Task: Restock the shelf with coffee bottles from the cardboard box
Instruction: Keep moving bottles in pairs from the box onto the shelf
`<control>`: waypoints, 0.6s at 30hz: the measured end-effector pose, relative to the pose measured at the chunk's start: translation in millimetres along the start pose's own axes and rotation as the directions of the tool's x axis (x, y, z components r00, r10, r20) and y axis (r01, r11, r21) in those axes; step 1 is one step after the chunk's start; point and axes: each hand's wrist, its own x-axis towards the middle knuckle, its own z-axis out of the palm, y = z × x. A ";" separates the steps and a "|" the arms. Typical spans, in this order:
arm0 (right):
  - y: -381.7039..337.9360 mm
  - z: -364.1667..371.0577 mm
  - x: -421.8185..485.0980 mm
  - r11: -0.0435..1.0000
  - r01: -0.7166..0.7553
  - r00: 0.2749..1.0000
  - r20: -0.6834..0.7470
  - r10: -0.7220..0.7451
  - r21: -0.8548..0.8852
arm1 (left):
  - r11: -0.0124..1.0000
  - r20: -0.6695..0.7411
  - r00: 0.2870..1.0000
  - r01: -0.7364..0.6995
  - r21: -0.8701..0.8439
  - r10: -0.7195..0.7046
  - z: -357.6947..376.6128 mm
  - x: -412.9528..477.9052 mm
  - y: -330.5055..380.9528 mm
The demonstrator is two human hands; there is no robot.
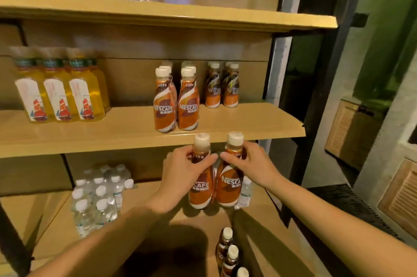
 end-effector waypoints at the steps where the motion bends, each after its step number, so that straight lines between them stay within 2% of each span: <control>1: -6.8 -11.5 6.2 1.000 0.016 0.999 -0.028 -0.016 -0.006 | 0.999 -0.025 1.000 -0.018 -0.032 0.017 0.5 7.5 12.6; 4: -25.6 -46.2 27.5 0.999 0.046 0.993 -0.105 -0.047 -0.019 | 0.987 -0.076 0.994 -0.090 -0.130 0.080 2.5 35.4 46.2; 10: -49.4 -99.5 83.9 0.991 0.100 0.961 -0.249 -0.118 -0.085 | 0.969 -0.146 0.978 -0.173 -0.179 0.148 13.1 98.8 106.6; 18: -12.1 -118.9 185.8 0.984 0.023 0.938 -0.337 -0.083 -0.177 | 0.995 -0.256 0.966 -0.057 -0.081 0.035 61.9 197.3 97.3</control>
